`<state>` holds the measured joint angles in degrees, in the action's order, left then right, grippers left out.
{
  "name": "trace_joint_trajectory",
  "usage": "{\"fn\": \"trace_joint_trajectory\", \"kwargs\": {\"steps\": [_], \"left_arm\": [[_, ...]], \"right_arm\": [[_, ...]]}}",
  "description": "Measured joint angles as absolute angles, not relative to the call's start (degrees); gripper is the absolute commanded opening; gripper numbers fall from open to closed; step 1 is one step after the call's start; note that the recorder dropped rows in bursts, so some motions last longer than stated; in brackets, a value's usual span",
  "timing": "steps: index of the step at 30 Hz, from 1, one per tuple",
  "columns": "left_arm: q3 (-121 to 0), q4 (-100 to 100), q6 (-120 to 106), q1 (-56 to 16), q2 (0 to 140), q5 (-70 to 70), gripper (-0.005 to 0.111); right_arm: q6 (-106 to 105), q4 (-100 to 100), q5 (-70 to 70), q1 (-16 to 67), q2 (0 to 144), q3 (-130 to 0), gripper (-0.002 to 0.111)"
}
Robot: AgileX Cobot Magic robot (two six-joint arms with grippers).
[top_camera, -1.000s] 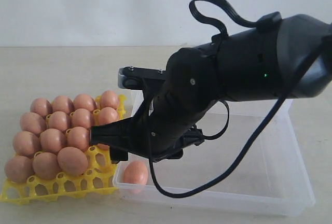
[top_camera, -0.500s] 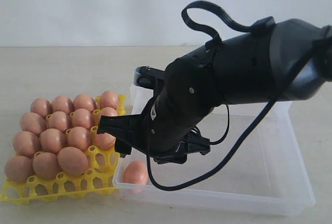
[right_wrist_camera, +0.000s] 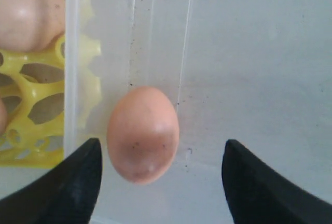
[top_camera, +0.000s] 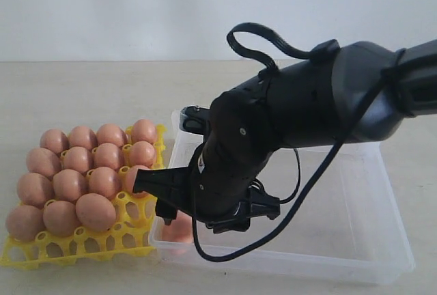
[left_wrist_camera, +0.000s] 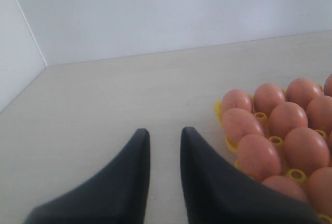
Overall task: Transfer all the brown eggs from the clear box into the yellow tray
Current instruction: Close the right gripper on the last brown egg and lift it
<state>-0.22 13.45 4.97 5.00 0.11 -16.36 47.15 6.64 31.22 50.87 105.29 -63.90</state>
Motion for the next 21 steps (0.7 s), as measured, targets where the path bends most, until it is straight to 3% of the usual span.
{"fn": "trace_joint_trajectory", "kwargs": {"steps": [21], "left_arm": [[-0.2, 13.5, 5.0, 5.0, 0.1, -16.4, 0.022]], "right_arm": [[47.4, 9.8, 27.4, 51.8, 108.8, -63.9, 0.063]]}}
